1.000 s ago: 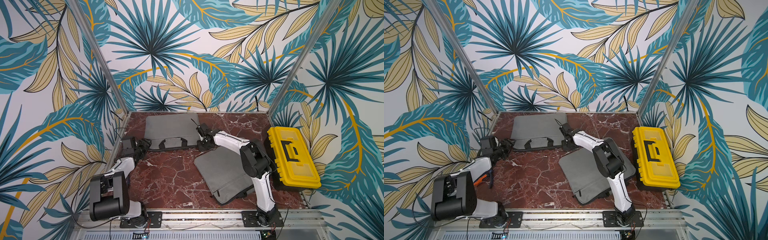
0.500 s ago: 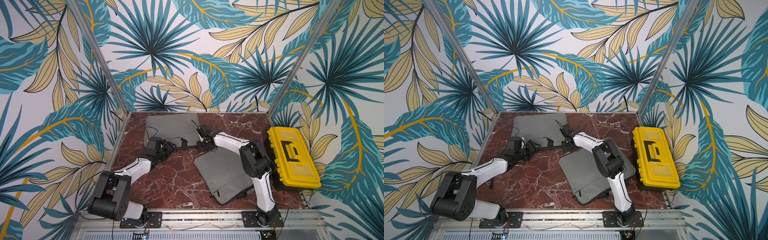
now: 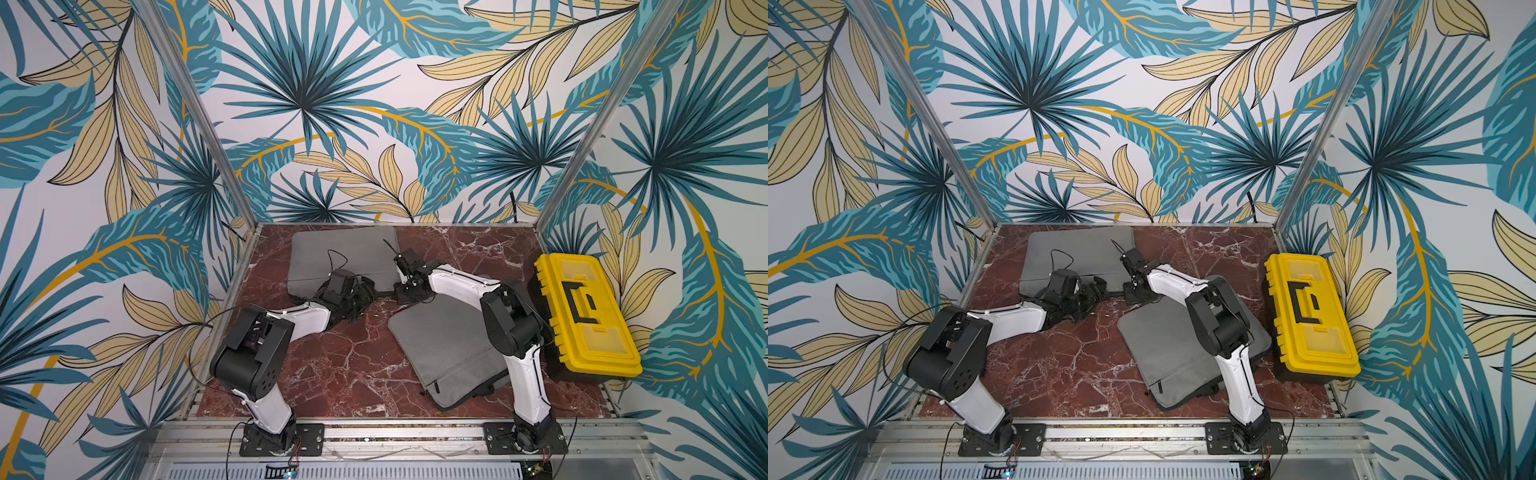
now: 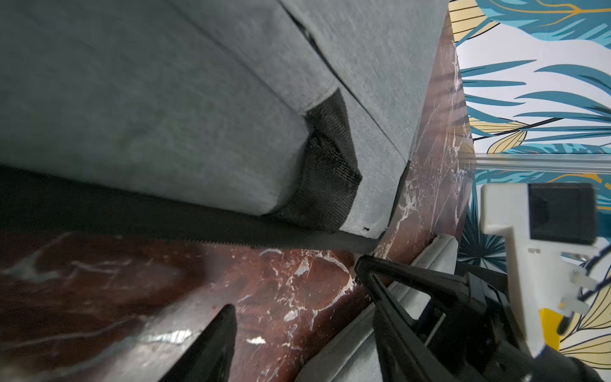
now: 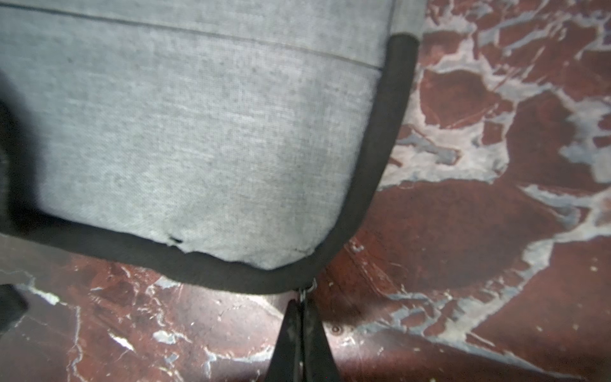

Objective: Open the zippered laptop bag and take out the laptop
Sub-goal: Unzip the zipper on the zippered laptop bag.

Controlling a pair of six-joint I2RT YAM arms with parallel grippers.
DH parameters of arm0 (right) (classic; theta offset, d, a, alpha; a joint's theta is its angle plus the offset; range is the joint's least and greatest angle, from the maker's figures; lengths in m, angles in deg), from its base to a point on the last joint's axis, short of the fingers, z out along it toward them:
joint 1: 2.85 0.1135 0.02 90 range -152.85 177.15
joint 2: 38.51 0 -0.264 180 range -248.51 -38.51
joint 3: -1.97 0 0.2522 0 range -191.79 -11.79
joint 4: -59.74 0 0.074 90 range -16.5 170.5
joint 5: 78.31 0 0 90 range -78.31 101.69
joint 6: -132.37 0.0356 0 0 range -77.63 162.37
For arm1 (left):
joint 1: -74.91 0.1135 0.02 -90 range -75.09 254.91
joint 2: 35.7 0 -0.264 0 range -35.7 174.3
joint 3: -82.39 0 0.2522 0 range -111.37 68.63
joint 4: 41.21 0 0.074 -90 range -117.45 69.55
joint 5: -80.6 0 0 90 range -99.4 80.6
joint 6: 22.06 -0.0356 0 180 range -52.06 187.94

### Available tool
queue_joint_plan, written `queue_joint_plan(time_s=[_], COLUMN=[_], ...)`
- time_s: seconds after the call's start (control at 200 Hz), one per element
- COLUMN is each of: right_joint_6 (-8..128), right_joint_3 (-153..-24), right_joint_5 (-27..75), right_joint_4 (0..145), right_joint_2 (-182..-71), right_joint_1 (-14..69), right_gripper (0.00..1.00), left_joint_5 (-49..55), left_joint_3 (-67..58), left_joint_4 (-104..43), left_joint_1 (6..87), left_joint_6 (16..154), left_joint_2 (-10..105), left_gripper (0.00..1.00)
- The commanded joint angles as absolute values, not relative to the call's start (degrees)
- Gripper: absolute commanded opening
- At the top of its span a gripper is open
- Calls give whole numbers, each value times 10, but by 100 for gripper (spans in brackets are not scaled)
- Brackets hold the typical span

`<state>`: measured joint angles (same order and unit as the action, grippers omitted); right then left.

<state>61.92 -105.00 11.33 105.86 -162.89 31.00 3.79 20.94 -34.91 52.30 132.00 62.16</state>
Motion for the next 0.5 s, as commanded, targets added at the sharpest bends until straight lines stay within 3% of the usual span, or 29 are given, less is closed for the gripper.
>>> queue_joint_plan(time_s=[0.0, 0.491], right_joint_6=[626, 628], right_joint_3=[-1034, -1029], right_joint_5=[121, 139], right_joint_4=[1071, 1064], right_joint_2=[-1607, -1590], right_joint_1=[311, 314], right_gripper=[0, 0], left_joint_5=[24, 39], left_joint_3=[180, 132], left_joint_4=[-365, -393], left_joint_1=[517, 504], left_joint_6=[1338, 1366], left_joint_2=[643, 718], left_gripper=[67, 67])
